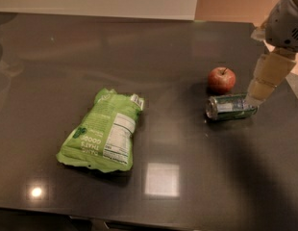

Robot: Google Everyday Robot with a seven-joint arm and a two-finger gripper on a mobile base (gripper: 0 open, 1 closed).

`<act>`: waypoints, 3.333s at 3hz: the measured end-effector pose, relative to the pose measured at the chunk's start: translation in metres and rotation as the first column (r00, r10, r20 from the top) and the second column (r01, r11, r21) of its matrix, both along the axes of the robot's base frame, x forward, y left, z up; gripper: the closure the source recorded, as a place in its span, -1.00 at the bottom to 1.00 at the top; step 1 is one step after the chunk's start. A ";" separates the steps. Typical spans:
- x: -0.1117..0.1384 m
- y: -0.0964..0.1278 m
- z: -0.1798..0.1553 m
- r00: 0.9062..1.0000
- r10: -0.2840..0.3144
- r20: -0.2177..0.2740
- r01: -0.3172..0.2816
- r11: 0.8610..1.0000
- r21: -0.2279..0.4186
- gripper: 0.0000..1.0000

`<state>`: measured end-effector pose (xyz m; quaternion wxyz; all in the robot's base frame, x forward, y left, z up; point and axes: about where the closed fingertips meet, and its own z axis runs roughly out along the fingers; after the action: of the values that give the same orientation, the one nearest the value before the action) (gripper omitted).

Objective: Move apple near green rice chip bag

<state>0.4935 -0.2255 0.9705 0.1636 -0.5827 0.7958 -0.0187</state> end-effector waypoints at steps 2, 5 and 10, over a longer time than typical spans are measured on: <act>0.065 0.002 -0.022 0.992 -0.108 -0.060 0.112 0.992 0.063 -1.00; 0.129 -0.014 -0.084 0.908 -0.371 -0.193 0.390 0.919 0.066 -1.00; 0.136 -0.002 -0.120 0.865 -0.435 -0.252 0.453 0.891 0.017 0.44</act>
Offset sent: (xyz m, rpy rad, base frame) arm 0.0945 0.0028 -0.0390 0.1099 0.1267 -0.2030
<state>0.6300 -0.2272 0.8503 0.0789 -0.3752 0.9225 0.0454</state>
